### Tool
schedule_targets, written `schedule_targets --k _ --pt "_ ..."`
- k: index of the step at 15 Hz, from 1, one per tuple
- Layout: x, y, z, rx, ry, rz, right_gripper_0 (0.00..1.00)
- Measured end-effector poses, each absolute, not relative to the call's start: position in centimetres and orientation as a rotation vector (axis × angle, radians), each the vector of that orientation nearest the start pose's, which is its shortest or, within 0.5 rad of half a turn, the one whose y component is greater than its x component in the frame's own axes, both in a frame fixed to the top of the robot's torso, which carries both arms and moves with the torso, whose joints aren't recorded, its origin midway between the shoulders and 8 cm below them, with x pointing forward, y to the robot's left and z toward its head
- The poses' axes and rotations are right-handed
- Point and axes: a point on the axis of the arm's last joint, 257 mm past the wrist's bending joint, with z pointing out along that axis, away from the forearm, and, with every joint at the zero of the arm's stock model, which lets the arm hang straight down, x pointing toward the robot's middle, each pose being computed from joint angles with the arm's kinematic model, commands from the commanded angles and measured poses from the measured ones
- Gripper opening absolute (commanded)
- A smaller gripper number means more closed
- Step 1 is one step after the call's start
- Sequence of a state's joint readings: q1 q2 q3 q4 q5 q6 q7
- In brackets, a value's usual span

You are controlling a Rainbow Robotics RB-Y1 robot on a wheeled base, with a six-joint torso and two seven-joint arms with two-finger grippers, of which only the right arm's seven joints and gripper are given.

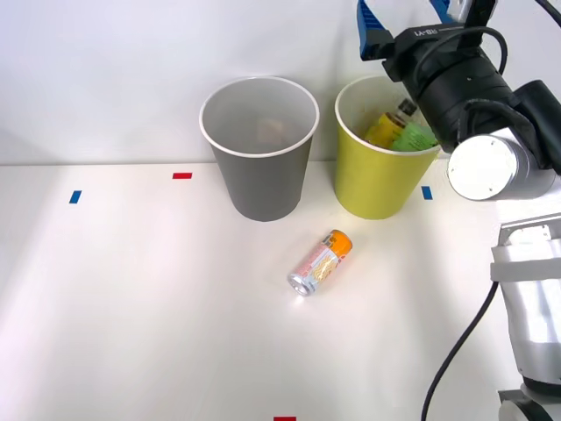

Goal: Put cans in the gray bin, plastic bottles in the light green bin

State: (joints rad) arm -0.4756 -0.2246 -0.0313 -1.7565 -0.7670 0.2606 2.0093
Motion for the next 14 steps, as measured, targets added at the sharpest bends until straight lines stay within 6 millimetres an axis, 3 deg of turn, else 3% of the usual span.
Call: schedule_targets --k 8,11,14 --pt "48.2 -16.3 3.5 -0.266 1.172 0.299 1.00" --pt "45.6 -17.3 2.1 -0.208 1.139 0.312 1.00" --pt "42.5 -18.5 -2.6 -0.103 1.167 0.325 1.00"
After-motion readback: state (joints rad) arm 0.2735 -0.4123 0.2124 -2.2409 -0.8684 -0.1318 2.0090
